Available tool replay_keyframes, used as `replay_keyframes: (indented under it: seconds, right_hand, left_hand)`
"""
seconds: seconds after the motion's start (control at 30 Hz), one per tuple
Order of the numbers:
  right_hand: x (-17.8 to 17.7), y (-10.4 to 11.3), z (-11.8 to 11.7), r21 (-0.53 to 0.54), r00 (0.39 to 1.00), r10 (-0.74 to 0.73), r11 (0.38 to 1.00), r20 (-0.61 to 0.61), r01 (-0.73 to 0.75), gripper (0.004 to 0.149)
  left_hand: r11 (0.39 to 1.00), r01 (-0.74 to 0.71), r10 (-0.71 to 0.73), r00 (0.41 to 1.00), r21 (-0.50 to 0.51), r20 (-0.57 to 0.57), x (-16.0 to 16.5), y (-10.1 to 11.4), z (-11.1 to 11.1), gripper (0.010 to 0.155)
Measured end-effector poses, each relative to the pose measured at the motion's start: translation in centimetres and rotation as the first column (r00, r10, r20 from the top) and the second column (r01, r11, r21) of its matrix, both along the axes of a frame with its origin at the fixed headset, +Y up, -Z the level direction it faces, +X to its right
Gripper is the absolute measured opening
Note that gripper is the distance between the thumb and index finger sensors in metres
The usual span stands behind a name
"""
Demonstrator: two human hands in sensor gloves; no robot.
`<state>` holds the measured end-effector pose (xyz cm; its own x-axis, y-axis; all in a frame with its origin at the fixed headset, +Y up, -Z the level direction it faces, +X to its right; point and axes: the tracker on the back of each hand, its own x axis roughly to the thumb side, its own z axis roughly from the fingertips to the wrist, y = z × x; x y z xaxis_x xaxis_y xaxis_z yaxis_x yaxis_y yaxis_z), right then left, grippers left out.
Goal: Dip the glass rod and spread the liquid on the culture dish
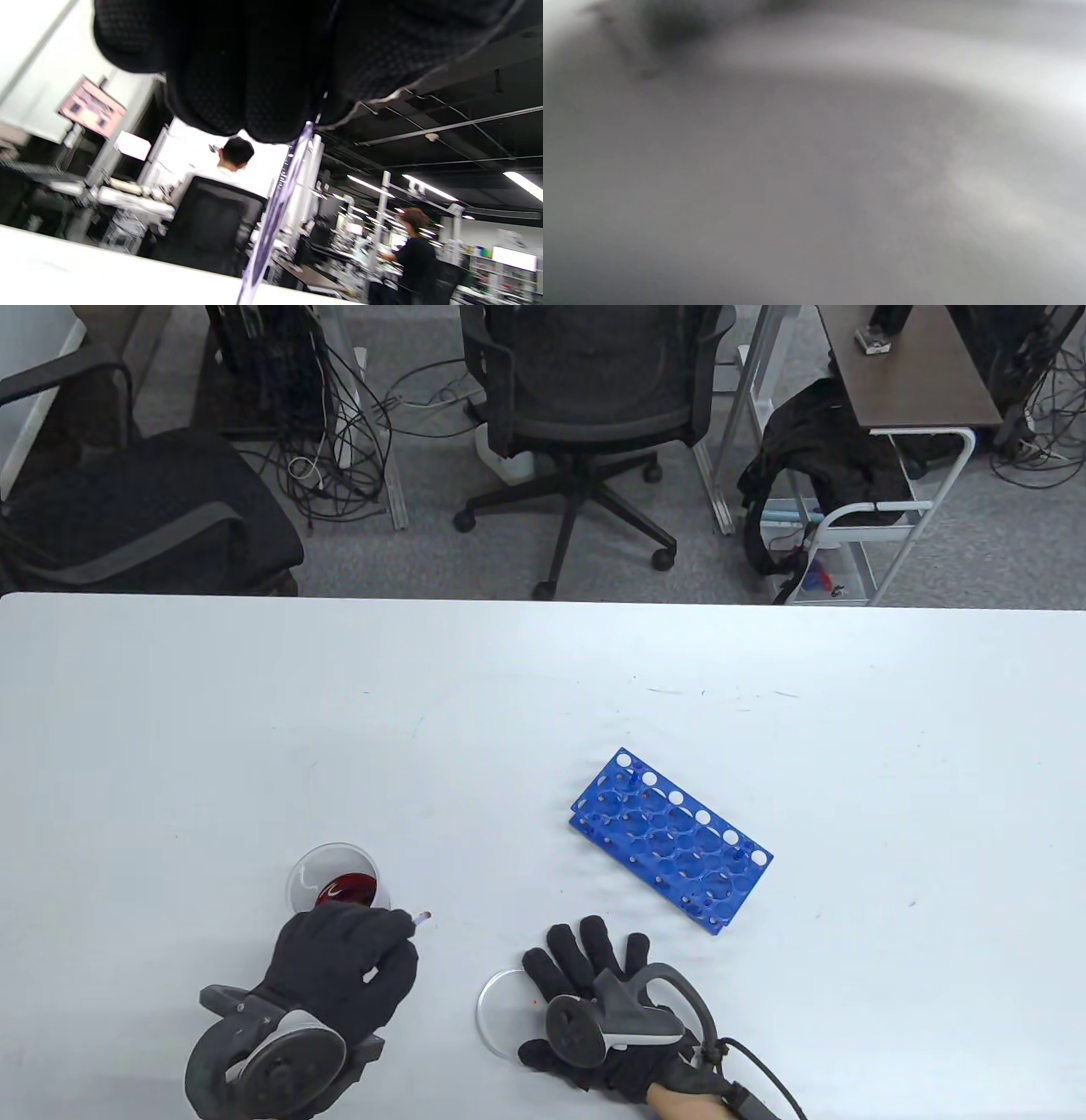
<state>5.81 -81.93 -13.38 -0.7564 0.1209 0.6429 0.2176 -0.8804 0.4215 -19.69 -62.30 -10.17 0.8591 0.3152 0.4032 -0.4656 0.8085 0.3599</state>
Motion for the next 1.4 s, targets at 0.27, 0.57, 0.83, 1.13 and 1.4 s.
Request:
replay_keyframes:
  seconds: [0.27, 0.57, 0.83, 1.13, 1.4]
  right_hand:
    - [0.0, 0.0, 0.0, 0.000, 1.000, 0.000, 1.000, 0.000, 0.000, 0.095]
    - [0.0, 0.0, 0.0, 0.000, 1.000, 0.000, 1.000, 0.000, 0.000, 0.095]
    - [0.0, 0.0, 0.0, 0.000, 1.000, 0.000, 1.000, 0.000, 0.000, 0.095]
    - [0.0, 0.0, 0.0, -0.004, 1.000, -0.005, 1.000, 0.001, 0.005, 0.095]
    - [0.0, 0.0, 0.0, -0.004, 1.000, -0.005, 1.000, 0.001, 0.005, 0.095]
  left_hand:
    - [0.989, 0.056, -0.036, 0.989, -0.138, 0.143, 3.2, -2.8, -0.7, 0.034]
    - [0.959, 0.104, -0.034, 0.965, -0.264, 0.259, 5.1, -5.5, -1.1, 0.035]
    - [0.935, 0.178, -0.094, 0.958, -0.305, 0.271, 5.8, -6.5, -1.5, 0.035]
    - [0.922, 0.141, -0.026, 0.952, -0.361, 0.305, 5.9, -6.8, -1.6, 0.035]
    - [0.949, 0.113, -0.028, 0.959, -0.294, 0.280, 6.9, -7.3, -1.1, 0.036]
